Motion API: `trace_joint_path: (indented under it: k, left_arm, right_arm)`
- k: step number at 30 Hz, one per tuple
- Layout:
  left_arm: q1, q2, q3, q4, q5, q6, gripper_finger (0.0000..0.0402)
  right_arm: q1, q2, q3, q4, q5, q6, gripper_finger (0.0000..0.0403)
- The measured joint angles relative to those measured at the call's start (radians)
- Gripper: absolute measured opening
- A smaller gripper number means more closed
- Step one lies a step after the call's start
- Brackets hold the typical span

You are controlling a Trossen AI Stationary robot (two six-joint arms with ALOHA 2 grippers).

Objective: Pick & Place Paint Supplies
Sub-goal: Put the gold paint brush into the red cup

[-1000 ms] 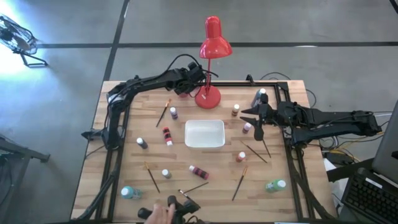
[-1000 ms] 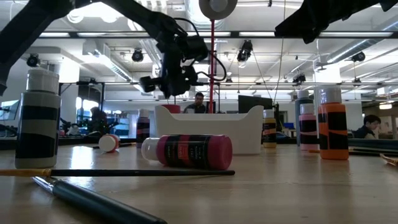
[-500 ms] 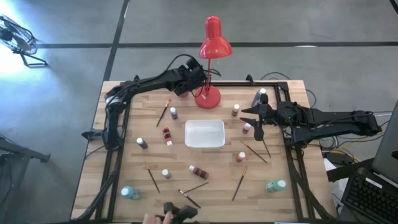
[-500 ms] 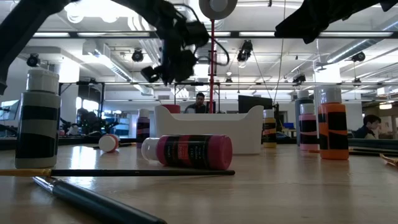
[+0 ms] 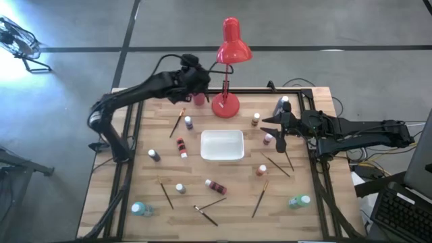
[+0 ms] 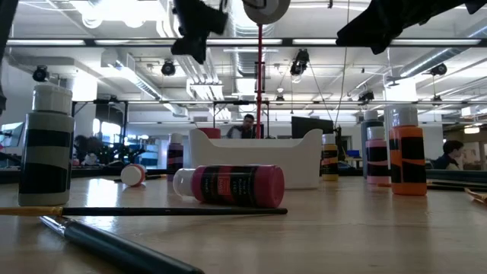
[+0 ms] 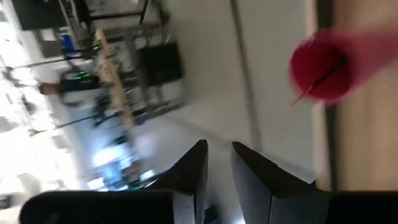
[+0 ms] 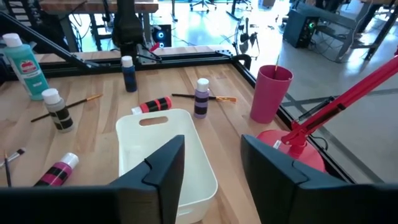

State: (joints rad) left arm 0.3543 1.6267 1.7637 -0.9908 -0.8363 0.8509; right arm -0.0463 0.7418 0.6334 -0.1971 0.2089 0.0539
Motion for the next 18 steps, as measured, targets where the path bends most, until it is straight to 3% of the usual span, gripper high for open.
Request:
trace_joint_path:
  k: [6,10,13,18]
  left_arm:
    - [-0.006,-0.114,-0.001,-0.087,0.334,-0.315,0.0076]
    - [-0.006,-0.174,-0.002,-0.122,0.481,-0.478,0.0076]
    - [-0.012,-0.21,-0.005,-0.145,0.551,-0.571,0.0076]
    - [-0.055,-0.283,-0.064,-0.134,0.559,-0.673,0.0076]
  right_arm:
    - [0.0,0.0,0.0,0.0,-0.001,0.024,0.0135]
    - [0.0,0.0,0.0,0.0,-0.002,0.024,0.0133]
    - [0.0,0.0,0.0,0.0,-0.002,0.025,0.0139]
    - [0.0,0.0,0.009,-0.009,-0.003,0.025,0.0156]
